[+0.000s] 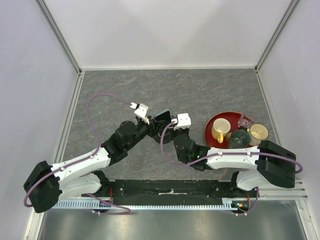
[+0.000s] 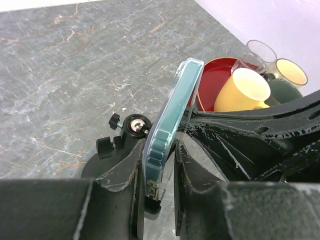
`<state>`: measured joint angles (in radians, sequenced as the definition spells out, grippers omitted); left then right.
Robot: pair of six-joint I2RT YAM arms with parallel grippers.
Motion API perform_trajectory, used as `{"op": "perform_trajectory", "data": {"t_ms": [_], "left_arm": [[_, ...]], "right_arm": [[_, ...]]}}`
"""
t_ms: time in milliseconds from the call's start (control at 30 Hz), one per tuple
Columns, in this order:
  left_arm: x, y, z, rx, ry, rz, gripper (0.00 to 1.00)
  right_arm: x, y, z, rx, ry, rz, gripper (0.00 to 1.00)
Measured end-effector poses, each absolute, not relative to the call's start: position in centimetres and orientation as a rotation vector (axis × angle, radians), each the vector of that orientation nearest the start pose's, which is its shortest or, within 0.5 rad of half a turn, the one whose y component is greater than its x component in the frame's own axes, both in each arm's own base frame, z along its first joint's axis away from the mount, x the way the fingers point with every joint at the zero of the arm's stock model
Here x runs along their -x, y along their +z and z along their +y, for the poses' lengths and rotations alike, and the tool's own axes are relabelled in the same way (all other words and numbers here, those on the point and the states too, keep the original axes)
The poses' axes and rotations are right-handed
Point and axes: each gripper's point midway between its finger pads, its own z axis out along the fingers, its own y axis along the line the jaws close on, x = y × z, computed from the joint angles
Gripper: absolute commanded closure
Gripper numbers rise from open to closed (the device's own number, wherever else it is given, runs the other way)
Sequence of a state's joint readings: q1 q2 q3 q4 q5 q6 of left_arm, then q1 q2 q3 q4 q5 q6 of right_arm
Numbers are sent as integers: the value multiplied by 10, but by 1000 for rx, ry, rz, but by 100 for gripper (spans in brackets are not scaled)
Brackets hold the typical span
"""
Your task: Place the phone on the phone stand
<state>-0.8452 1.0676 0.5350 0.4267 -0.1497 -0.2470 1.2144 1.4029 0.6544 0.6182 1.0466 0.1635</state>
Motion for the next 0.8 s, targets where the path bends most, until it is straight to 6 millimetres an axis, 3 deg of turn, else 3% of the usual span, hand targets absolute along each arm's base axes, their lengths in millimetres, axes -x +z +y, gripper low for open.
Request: {"op": "perform_trajectory", "data": {"t_ms": [200,267,333,400,433,500,567,800], "left_arm": [[-264,206,-274,-369,-737,1739,98],[-262,206,-276,-376,-749,1754,98],[-260,205,-278,-390,-764,1759,98],[-263,206,-275,-372,-748,1760,98],[-273,213,-270,-333,-722,1744,98],[-295,221,-253,-239,-650,1720,98],[-306,222,-240,-187,-600,1718,98],[-309,212,-229,-189,-526,1754,98]], "right_arm": [[-261,190,281,173,180,1643,100],[-259,191,280,204,183,1654,78],[-255,191,279,246,205,1669,42],[-251,193,279,295,272,1694,34],[-243,199,288,330,352,1696,27],[-220,215,305,423,509,1691,23],[-205,230,310,470,605,1688,17],[-206,242,270,412,673,1735,5]]}}
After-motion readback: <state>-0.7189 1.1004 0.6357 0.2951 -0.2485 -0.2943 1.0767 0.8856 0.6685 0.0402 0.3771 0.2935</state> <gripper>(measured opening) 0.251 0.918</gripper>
